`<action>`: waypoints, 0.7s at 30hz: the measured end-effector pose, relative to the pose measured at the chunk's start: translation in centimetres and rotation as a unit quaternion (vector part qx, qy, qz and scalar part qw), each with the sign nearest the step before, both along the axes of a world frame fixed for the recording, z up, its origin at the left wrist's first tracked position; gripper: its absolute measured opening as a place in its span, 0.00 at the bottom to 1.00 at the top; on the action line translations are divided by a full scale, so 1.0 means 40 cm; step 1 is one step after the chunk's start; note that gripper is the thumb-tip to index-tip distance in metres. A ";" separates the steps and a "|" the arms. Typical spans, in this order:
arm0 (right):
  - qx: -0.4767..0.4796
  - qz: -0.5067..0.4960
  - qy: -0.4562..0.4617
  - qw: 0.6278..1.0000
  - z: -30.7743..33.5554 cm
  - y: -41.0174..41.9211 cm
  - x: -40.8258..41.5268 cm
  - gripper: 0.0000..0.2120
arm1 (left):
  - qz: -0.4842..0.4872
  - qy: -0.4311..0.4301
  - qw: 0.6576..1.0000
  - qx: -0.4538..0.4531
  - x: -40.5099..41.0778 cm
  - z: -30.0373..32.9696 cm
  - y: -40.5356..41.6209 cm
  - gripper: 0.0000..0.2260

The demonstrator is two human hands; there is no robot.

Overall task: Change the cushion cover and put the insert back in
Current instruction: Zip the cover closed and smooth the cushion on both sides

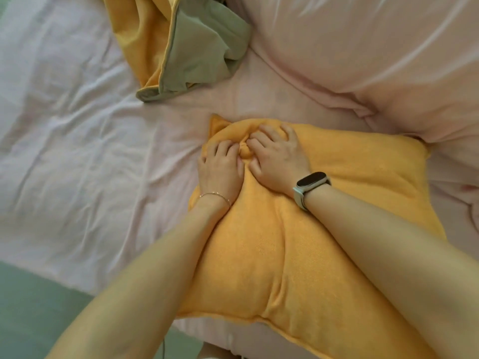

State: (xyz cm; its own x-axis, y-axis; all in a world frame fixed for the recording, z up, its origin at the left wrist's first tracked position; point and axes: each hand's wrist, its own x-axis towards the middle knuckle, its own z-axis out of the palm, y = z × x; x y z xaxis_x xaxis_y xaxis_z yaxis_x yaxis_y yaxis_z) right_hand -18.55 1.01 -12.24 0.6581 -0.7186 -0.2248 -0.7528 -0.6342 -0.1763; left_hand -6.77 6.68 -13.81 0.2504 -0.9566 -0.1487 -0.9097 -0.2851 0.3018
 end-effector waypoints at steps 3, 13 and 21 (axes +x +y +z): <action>-0.078 -0.020 -0.111 0.991 0.016 0.099 -0.077 0.13 | -0.006 -0.018 0.993 -0.115 -0.048 0.007 0.122 0.08; -0.067 -0.225 -0.121 0.964 0.132 0.335 -0.266 0.22 | -0.033 0.042 0.999 -0.005 -0.101 0.117 0.303 0.27; 0.052 -0.458 -0.043 0.886 0.150 0.308 -0.388 0.29 | -0.106 -0.041 0.992 -0.058 -0.236 0.225 0.148 0.25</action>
State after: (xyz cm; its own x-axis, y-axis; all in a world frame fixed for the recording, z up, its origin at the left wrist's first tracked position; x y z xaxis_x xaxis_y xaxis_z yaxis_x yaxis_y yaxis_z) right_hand -34.08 13.34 -6.24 -0.1723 -0.9385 -0.2991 -0.9242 0.2591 -0.2806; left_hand -16.22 12.60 -4.82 0.0480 -0.9986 -0.0215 -0.9682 -0.0519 0.2446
